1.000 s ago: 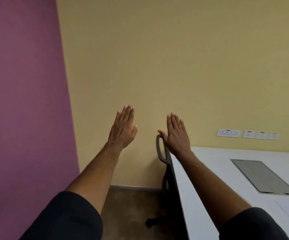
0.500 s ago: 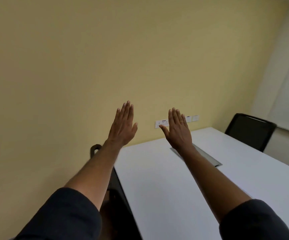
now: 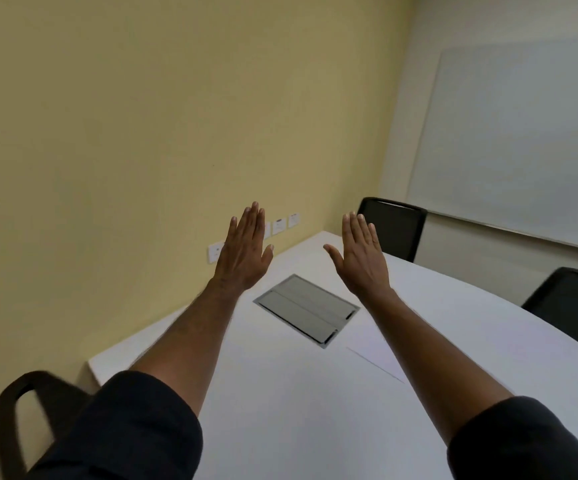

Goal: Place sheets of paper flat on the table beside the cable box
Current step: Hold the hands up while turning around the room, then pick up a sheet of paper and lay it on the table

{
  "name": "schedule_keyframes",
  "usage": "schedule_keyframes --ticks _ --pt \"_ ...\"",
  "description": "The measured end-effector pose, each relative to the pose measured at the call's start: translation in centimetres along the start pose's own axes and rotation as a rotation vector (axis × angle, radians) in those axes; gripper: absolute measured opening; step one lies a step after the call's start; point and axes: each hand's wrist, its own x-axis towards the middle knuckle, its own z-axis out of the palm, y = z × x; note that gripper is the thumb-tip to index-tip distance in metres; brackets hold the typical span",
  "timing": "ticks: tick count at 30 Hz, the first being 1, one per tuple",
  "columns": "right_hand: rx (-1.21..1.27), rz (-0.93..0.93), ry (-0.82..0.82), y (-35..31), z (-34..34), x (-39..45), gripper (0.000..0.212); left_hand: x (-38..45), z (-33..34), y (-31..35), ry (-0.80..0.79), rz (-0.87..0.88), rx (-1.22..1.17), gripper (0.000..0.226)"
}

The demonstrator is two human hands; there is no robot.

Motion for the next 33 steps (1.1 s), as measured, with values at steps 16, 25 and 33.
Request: schedule_keyframes --ticks 16,25,33 --pt "-0.227 0.489 -0.116 16.4 11.0 1.0 0.073 15.1 26.2 6.5 -0.223 0.325 -0.293 0.076" --pt "-0.217 0.657 -0.289 25.6 20.1 -3.8 0.051 14.4 40.6 12.6 -0.454 0.407 -0.388 0.085" --pt "-0.143 0.797 -0.487 32.9 31.5 -9.5 0.039 11.6 53.6 16.6 -0.609 0.48 -0.386 0.087"
